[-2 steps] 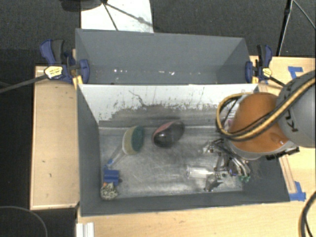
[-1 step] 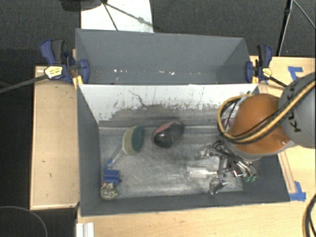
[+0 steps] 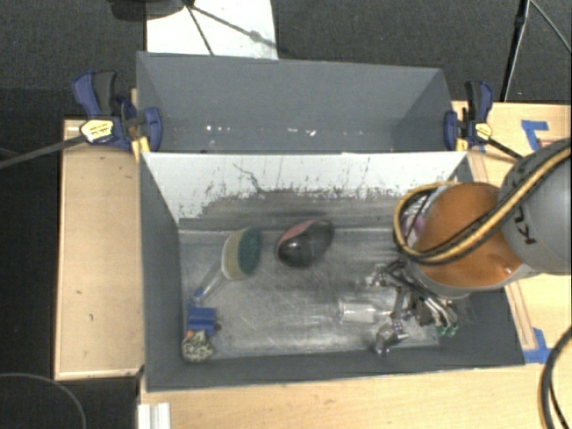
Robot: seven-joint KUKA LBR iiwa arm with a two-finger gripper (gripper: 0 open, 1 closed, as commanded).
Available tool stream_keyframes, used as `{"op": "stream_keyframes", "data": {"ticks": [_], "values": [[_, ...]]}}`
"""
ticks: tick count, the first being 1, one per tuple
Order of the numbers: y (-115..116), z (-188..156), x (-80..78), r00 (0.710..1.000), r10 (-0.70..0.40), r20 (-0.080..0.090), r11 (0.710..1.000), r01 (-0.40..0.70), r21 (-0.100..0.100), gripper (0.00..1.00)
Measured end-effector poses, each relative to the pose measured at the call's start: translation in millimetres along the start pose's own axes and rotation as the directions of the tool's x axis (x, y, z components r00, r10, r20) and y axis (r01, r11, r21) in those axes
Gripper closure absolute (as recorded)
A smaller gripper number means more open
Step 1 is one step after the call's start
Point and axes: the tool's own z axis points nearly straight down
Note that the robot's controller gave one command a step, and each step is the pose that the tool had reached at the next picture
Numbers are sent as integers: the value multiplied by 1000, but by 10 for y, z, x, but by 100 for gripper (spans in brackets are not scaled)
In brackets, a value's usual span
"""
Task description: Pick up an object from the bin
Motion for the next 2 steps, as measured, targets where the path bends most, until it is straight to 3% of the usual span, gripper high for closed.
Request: {"op": "stream_keyframes", "data": {"ticks": [1, 2], "values": [[3, -14, -19, 1000, -2, -8, 1000, 2, 0, 0], [-2, -28, -41, 1000, -1, 0, 1000, 1, 1, 100]]}}
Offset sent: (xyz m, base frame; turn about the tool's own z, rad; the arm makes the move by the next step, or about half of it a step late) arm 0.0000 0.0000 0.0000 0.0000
